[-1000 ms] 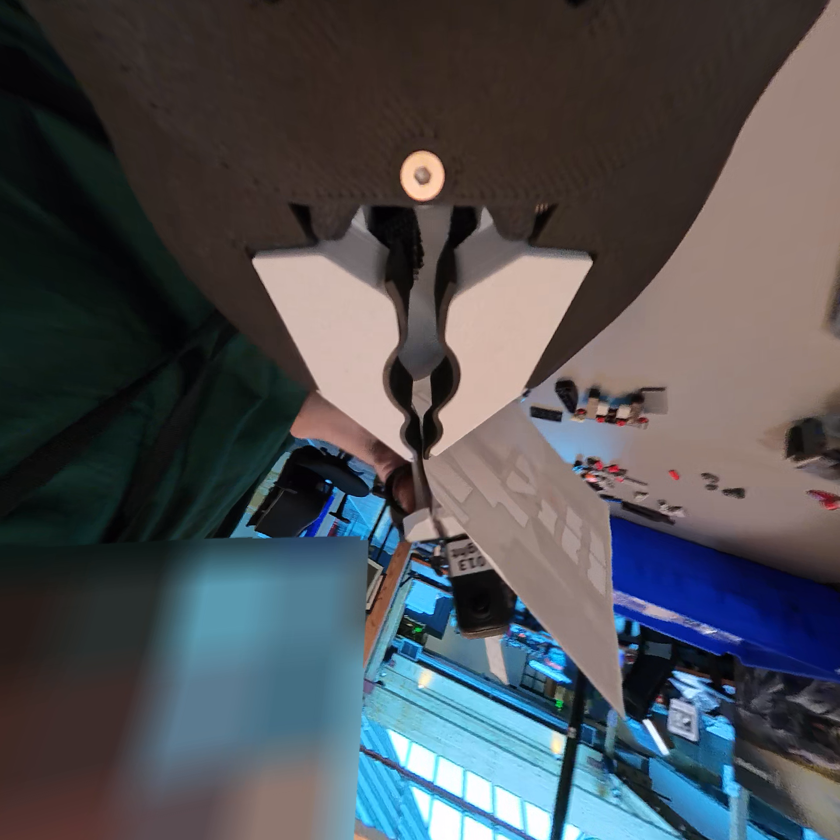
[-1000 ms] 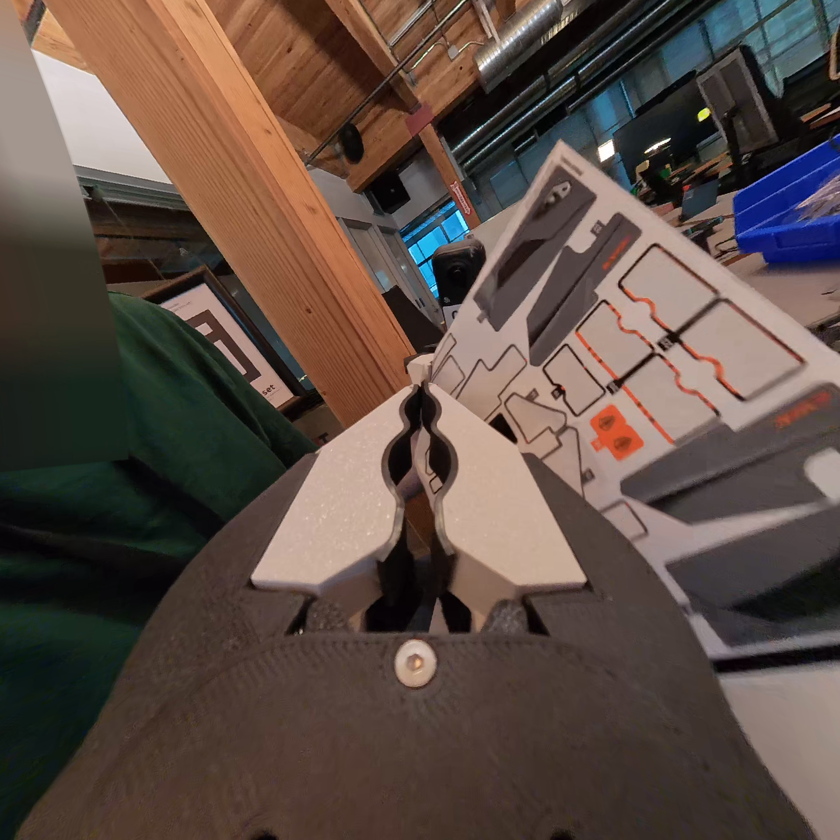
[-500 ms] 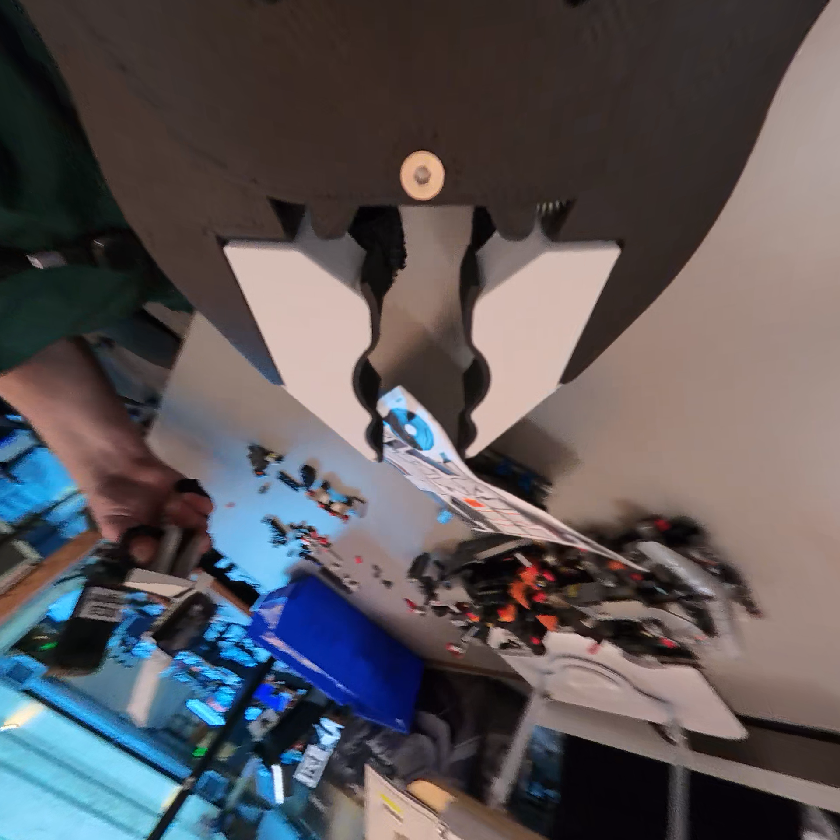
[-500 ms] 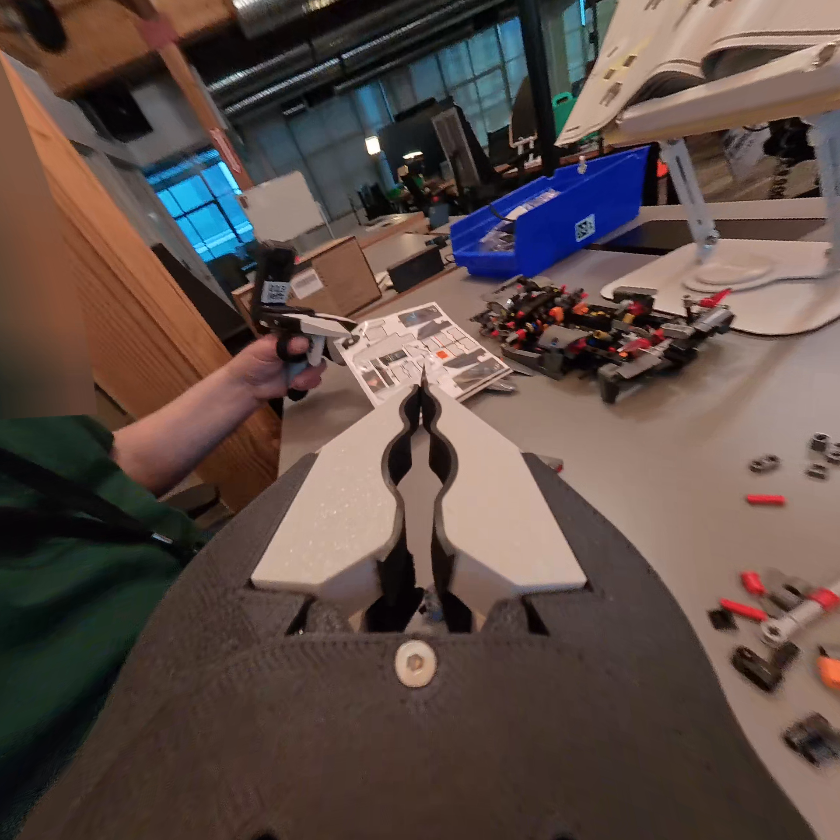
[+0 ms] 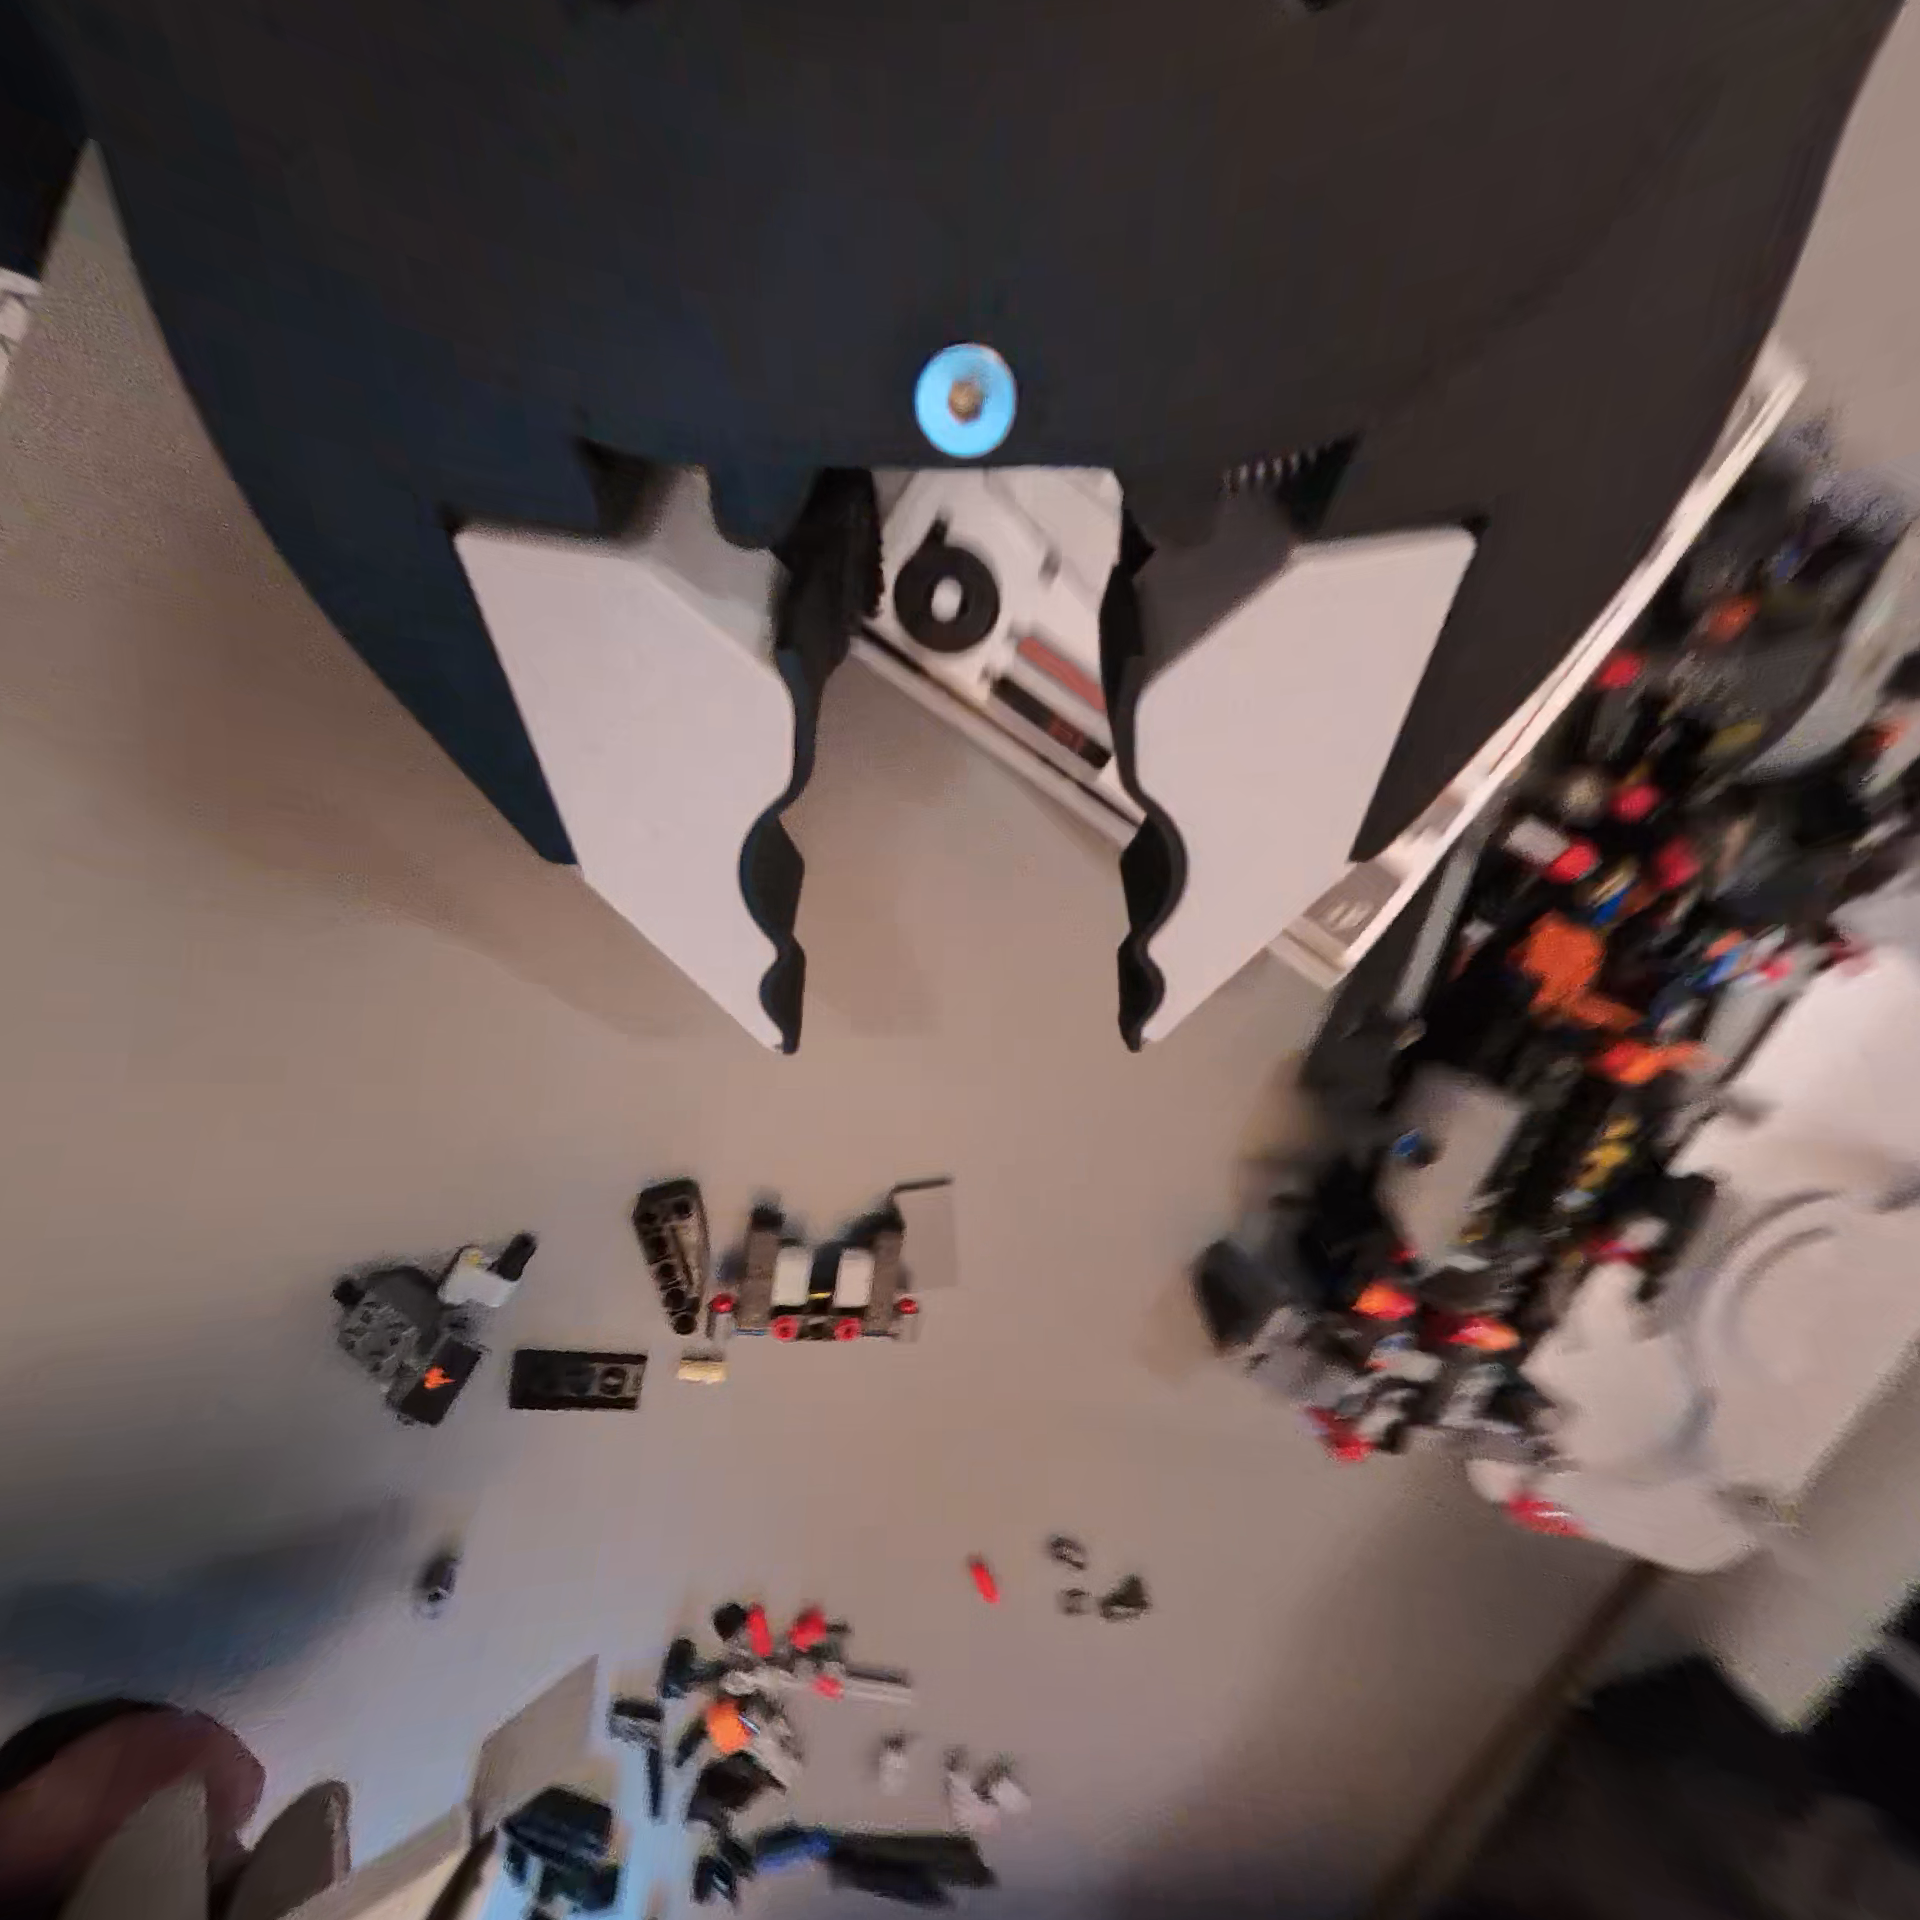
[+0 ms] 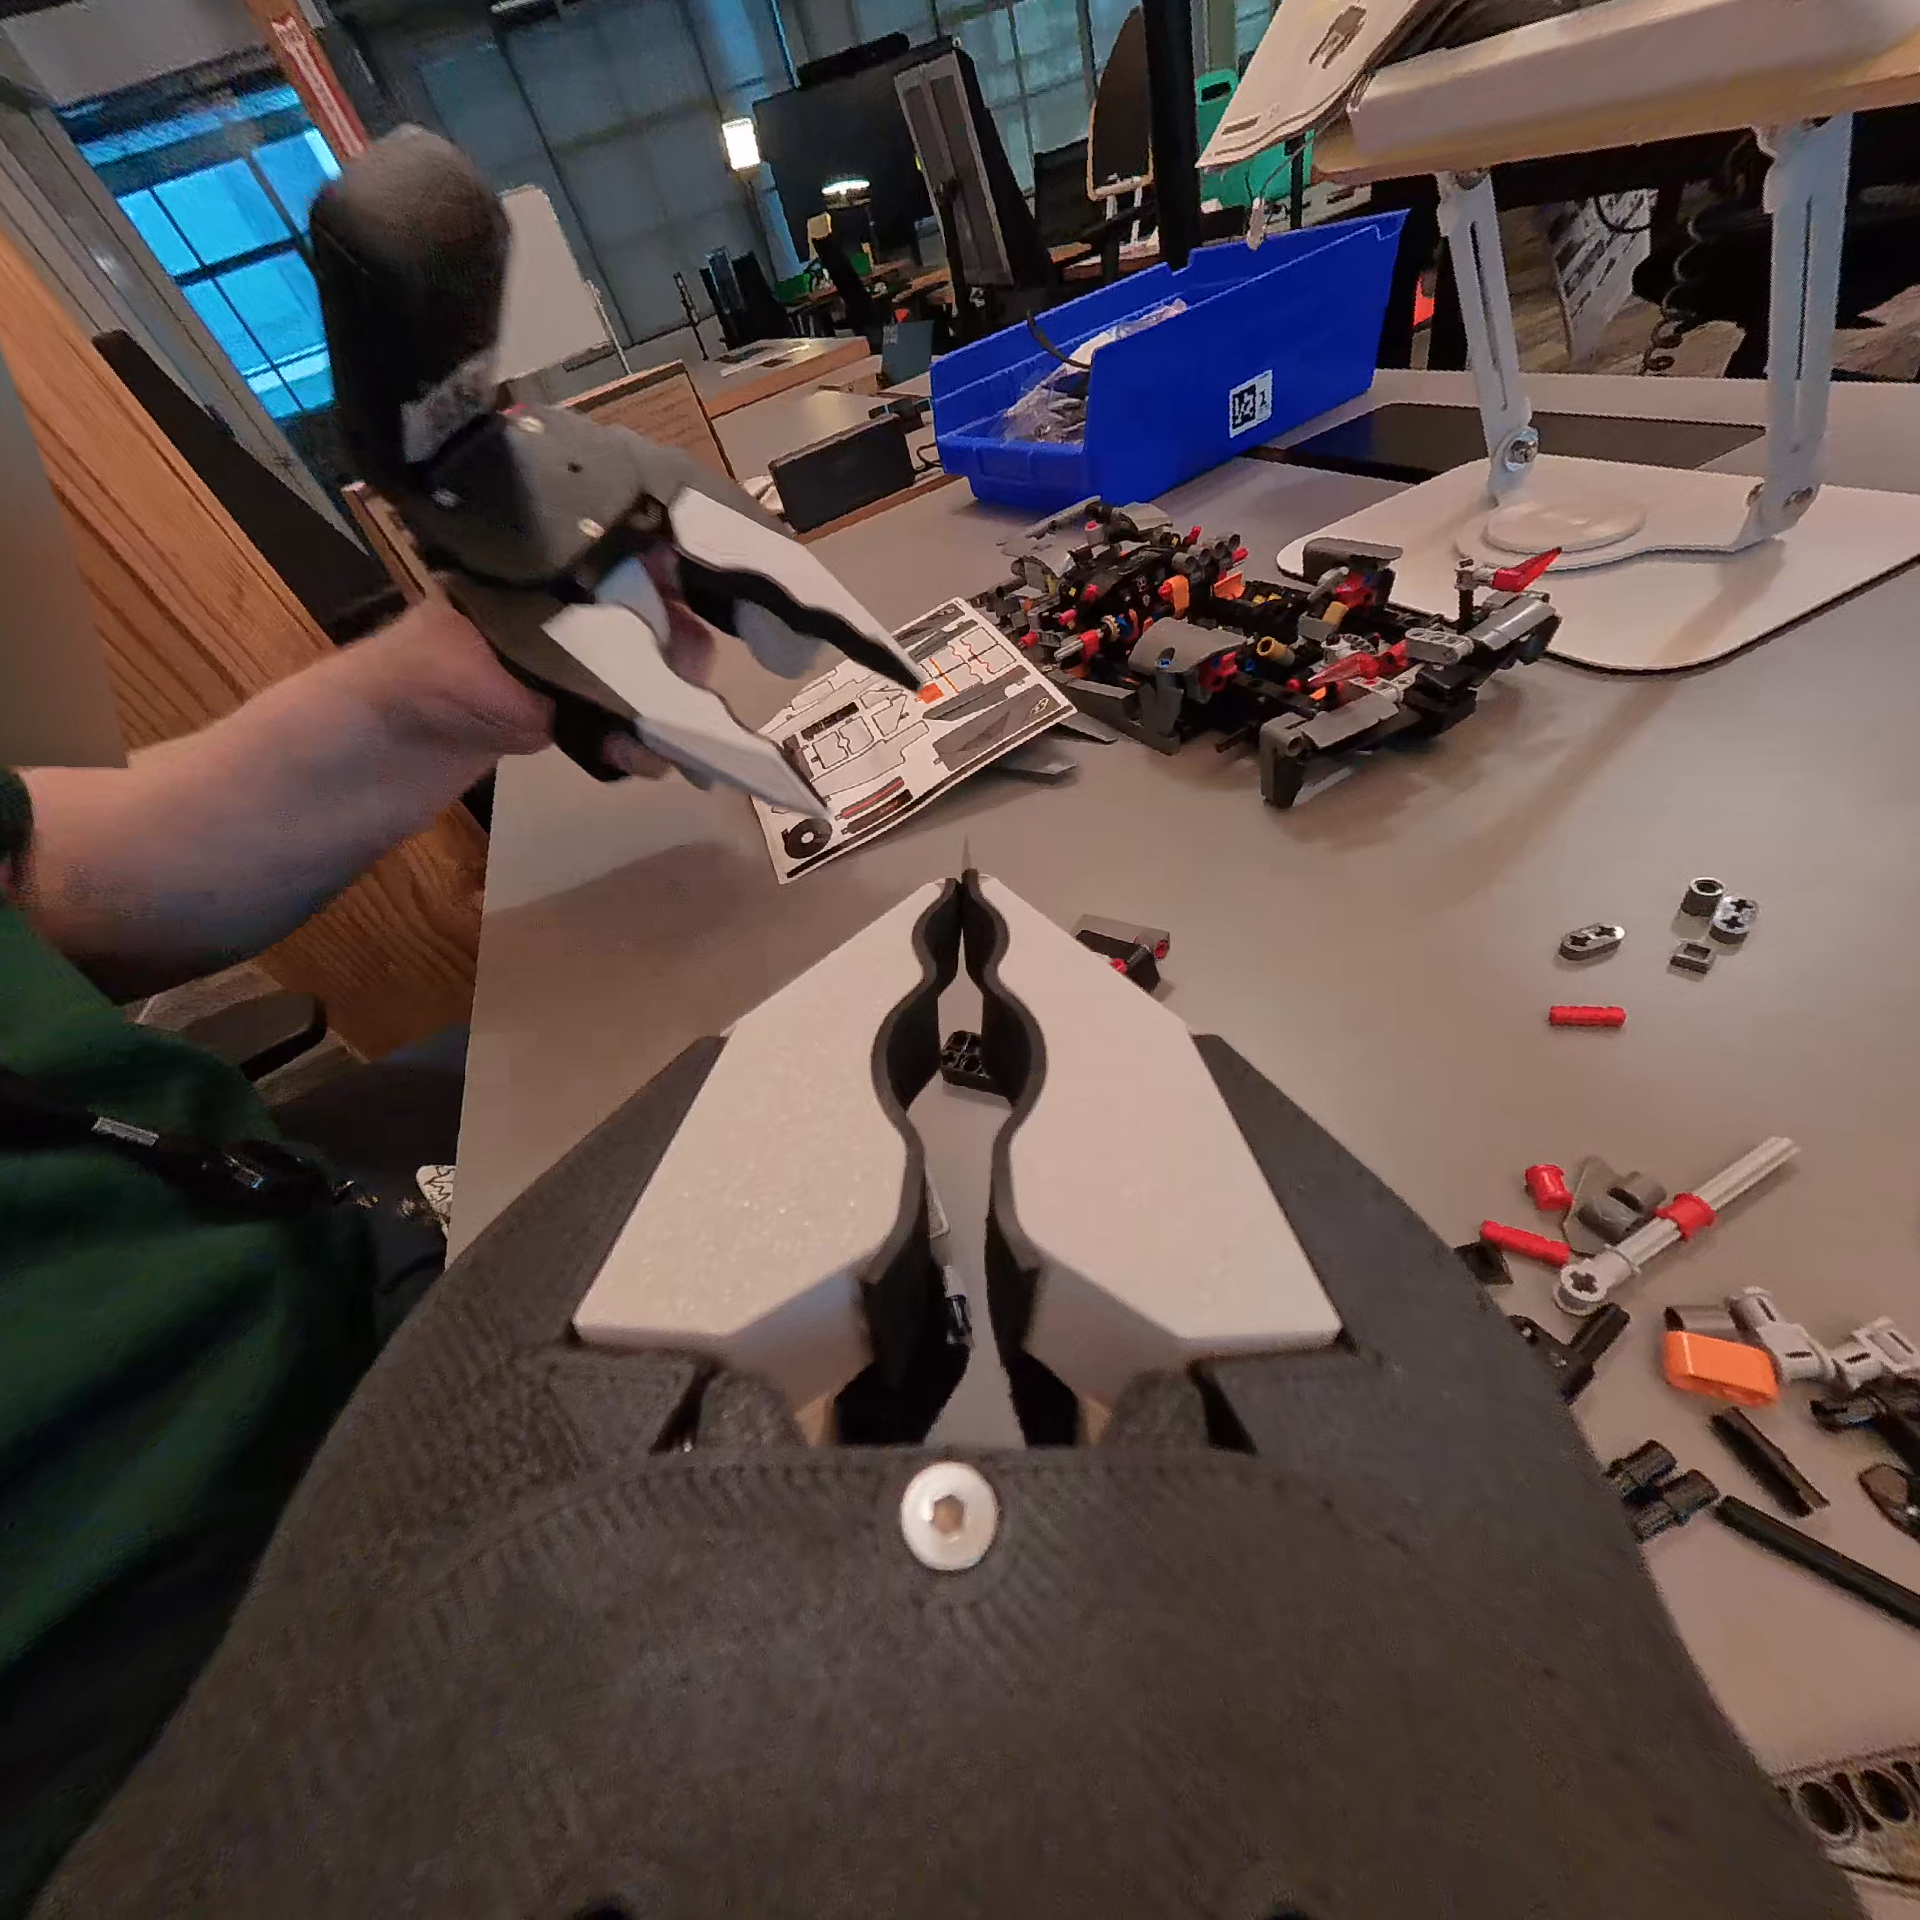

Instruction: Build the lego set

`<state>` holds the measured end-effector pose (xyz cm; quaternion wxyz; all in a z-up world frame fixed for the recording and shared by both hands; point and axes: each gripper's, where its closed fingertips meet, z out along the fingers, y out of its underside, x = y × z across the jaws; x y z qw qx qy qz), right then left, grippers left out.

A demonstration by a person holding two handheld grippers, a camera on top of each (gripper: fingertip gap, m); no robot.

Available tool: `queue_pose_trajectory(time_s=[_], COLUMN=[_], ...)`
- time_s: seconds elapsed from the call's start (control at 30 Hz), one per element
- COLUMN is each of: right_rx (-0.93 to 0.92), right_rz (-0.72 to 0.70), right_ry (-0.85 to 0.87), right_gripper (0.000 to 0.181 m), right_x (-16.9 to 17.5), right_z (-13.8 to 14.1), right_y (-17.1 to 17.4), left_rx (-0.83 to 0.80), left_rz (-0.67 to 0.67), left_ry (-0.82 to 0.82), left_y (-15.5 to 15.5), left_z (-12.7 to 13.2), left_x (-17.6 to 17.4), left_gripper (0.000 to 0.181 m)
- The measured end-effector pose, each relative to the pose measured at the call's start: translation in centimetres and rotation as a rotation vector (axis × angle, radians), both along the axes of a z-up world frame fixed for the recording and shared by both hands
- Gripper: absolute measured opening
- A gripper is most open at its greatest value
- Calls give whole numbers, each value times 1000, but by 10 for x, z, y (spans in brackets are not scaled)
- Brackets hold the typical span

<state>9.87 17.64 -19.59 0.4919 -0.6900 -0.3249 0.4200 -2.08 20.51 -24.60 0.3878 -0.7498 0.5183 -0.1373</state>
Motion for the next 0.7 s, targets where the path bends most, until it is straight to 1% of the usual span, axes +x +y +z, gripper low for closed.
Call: queue_pose_trajectory(time_s=[0.07, 0.13, 0.17, 0.23, 0.27, 0.33, 0.43, 0.5, 0.57, 0.63, 0.7], right_rx=[1, -1, -3, -6, -9, -13, -18, -21, -24, -21, -22], right_rz=[4, 11, 14, 23, 25, 28, 29, 31, 34, 32, 32], right_ry=[-3, -1, 1, 6, 9, 19, 37, 45, 51, 57, 63], right_gripper=[0, 0, 0, 0, 0, 0, 0, 0, 0, 0, 0], right_x=[-1, -1, -1, -1, -1, 0, 3, 3, 3, 4, 5], right_z=[-1, -3, -4, -6, -7, -8, -9, -10, -10, -9, -8], right_y=[-2, -3, -4, -6, -7, -6, -4, -3, -2, -1, -1], left_rx=[-54, -102, -124, -106, -129, -116, -161, -176, -188, -178, -177], left_rz=[-51, -81, -87, -108, -110, -75, -88, -106, -125, -127, -136], left_ry=[22, 42, 62, 72, 82, 134, 72, 93, 75, 95, 105], left_y=[5, 9, 12, 18, 20, 30, 32, 30, 28, 31, 32], left_z=[-16, -28, -33, -36, -40, -48, -46, -52, -52, -52, -52], left_x=[23, 36, 40, 48, 50, 47, 54, 55, 62, 61, 61], left_gripper=[57, 52, 52, 44, 44, 43, 39, 35, 29, 18, 14])
